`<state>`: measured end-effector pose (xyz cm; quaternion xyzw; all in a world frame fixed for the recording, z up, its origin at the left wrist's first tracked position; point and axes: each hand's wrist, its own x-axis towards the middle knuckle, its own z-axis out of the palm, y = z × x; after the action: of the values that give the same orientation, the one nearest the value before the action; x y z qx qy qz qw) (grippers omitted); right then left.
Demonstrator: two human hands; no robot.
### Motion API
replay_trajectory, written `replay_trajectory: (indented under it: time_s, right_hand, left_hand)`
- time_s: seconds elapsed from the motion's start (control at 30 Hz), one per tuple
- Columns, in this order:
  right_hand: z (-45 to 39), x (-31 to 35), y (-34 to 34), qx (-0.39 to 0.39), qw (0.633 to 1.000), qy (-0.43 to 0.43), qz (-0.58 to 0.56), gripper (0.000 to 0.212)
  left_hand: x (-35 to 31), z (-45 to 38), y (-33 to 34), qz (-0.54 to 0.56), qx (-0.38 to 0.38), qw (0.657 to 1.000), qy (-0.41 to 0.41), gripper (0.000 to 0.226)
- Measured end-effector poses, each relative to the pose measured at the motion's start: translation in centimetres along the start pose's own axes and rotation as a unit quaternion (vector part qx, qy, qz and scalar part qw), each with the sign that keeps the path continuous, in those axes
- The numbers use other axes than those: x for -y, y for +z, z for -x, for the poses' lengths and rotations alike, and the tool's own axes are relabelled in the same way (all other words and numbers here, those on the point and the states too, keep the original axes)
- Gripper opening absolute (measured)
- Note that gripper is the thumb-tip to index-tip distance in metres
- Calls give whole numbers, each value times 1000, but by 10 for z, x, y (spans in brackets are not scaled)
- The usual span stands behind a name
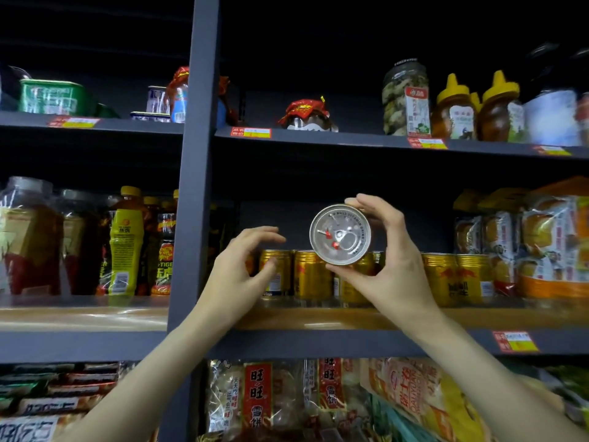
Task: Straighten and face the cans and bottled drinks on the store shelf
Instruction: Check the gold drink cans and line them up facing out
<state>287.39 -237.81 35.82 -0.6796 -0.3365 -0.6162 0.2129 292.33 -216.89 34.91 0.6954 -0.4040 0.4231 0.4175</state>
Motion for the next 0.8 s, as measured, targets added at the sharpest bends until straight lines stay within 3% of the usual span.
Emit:
replay_trajectory:
  time_s: [0.13, 0.23, 0.3, 0.4, 0.5, 0.6, 0.7, 0.77, 0.8]
  right_hand:
    - [-2, 1, 0, -2, 999, 23, -39, 88]
    - [-7, 6, 1, -13, 981, 126, -148, 77]
    - [-10, 9, 1, -30, 923, 256, -285, 71]
    - [-12, 6, 3, -36, 790, 407, -457, 59]
    - [-11, 3, 5, -39, 689, 477, -545, 58]
    - [-9, 1, 5, -39, 635, 507, -581, 53]
    - [-10, -1, 6, -30, 626, 509, -590, 46]
    - [-14, -4, 7, -6, 656, 499, -566, 42]
    - [-19, -6, 7, 10, 688, 487, -538, 43]
  left_hand:
    - [2, 2, -1, -12, -9, 1000, -6, 33]
    - [2, 1, -2, -21, 2, 1000, 4, 29]
    - [1, 1, -4, -22, 18, 1000, 6, 35]
    - [1, 3, -3, -36, 34, 999, 12, 39]
    - [1, 3, -2, -45, 33, 998, 12, 36]
    - [-1, 3, -1, -49, 28, 998, 6, 35]
    - [-4, 3, -2, -55, 21, 998, 1, 31]
    - [-4, 4, 0, -72, 5, 997, -15, 31]
    - [-3, 3, 1, -88, -5, 996, -35, 33]
